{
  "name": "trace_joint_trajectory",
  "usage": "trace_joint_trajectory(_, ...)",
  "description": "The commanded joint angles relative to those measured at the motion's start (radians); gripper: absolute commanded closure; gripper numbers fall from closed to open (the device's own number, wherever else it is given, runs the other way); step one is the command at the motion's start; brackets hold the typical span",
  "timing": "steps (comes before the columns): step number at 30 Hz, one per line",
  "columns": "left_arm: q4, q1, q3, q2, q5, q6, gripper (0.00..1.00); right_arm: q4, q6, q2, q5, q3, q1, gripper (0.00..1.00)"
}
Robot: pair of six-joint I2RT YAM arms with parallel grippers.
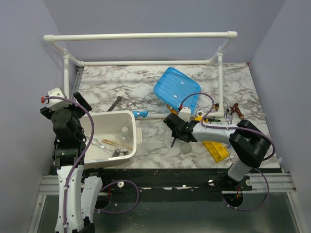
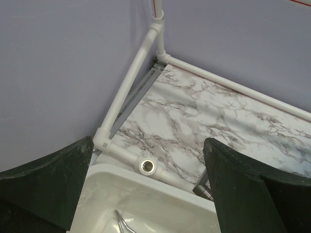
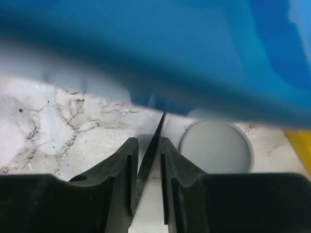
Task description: Organize the chemistry lab equipment
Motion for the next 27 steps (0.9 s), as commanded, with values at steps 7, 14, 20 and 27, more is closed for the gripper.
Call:
trace_joint_trajectory(7,0.008,-0.005,-0.003,-0.009,0.013,0.001,0.01,0.037,-0.069,0.035,-0.099,-0.019,0.010,0.91)
trace_joint_trajectory(14,0.009,-0.005,-0.004,-0.010,0.015,0.000,0.01,-0.038,-0.096,-0.021,-0.068,-0.002,0.083,0.99)
trace_joint_trajectory(20,0.008,-0.004,-0.005,-0.012,0.017,0.000,0.01,-0.102,-0.105,-0.106,-0.017,0.031,0.150,0.99)
trace_joint_trajectory(27,0.011,-0.006,-0.007,-0.012,0.018,0.000,0.01,-0.113,-0.169,-0.227,-0.040,0.074,0.212,0.99)
